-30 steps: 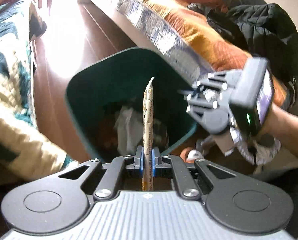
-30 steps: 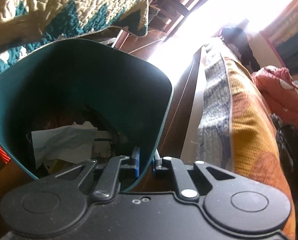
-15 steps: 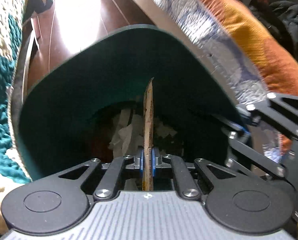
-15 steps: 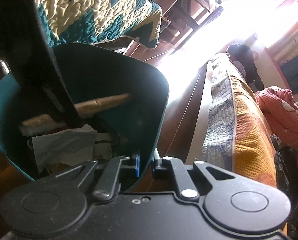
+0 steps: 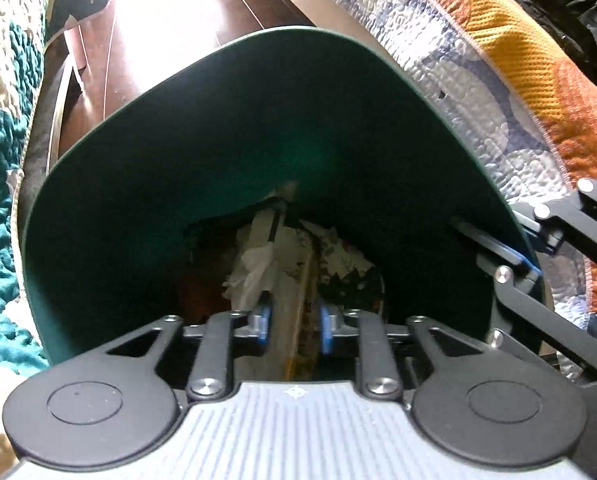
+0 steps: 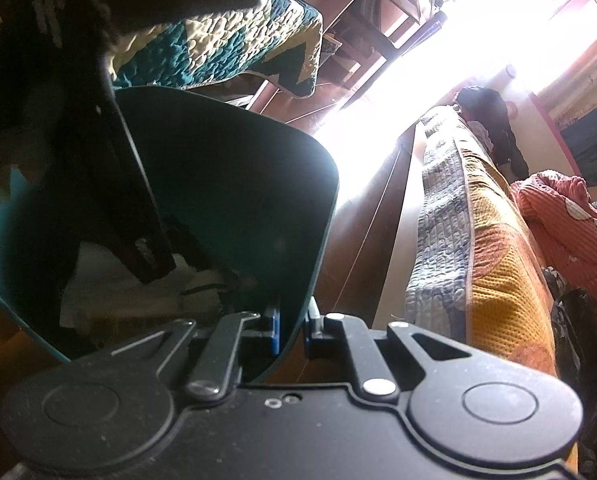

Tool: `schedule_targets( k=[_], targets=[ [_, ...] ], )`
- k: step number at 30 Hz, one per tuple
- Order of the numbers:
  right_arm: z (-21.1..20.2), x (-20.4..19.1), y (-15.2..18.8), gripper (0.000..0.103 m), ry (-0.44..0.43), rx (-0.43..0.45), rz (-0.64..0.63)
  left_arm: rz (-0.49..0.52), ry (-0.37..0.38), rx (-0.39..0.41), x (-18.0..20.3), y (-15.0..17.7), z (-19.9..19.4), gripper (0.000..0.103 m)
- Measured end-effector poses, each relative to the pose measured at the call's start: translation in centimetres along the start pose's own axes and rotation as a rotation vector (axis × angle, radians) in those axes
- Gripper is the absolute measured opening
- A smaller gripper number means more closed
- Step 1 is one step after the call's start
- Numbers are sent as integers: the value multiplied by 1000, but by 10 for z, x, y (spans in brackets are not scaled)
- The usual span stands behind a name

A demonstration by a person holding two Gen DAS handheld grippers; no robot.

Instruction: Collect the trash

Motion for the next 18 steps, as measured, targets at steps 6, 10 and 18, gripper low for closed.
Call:
schedule_targets(
  k=[6, 10, 18],
  targets=[
    [1, 1, 2, 9, 1, -1, -3, 58, 16, 53, 6, 11, -32, 28],
    [3, 3, 4, 9, 3, -5, 1, 109, 55, 109, 3, 29, -67, 34],
    [6, 8, 8, 9, 1, -24, 22, 114, 23, 206, -20, 66, -126, 60]
  ],
)
Point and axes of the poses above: each gripper's, at about its wrist camera, not at the fingertips, and z roughly the way its jaws point, x to its right, y to its underside, the point moved 6 cm from there along z, roughly the way its jaws point, and after that the axes turned 8 degrees about -x, right-handed, at the moved point
